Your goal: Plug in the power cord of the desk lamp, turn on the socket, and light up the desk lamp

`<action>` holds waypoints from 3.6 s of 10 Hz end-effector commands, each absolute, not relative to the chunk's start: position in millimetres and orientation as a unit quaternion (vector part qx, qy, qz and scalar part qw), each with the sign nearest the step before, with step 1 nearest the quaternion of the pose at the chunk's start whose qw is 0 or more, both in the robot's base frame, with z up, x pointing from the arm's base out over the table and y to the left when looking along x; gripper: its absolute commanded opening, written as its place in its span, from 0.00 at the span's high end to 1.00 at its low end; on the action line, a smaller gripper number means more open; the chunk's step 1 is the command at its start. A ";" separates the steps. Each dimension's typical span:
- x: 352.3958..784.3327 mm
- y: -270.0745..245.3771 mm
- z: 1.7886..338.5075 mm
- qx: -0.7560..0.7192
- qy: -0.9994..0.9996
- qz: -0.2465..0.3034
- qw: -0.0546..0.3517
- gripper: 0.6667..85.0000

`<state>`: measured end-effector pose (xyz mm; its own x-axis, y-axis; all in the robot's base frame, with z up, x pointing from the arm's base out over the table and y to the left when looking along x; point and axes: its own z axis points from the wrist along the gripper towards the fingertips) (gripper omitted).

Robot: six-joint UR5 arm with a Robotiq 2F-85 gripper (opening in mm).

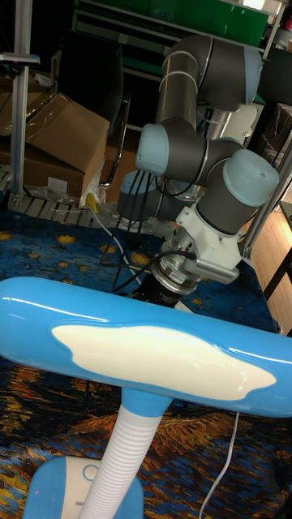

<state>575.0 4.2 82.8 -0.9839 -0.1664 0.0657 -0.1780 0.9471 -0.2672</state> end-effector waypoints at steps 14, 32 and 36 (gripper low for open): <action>597.6 30.9 47.6 0.092 -0.977 0.184 0.047 0.64; 588.7 9.6 44.8 0.081 -0.959 0.263 0.069 0.69; 599.0 21.7 37.0 0.116 -0.962 0.242 0.055 0.49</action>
<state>595.5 17.8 39.3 -0.9711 -0.1723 0.1653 -0.2308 0.8547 -0.4650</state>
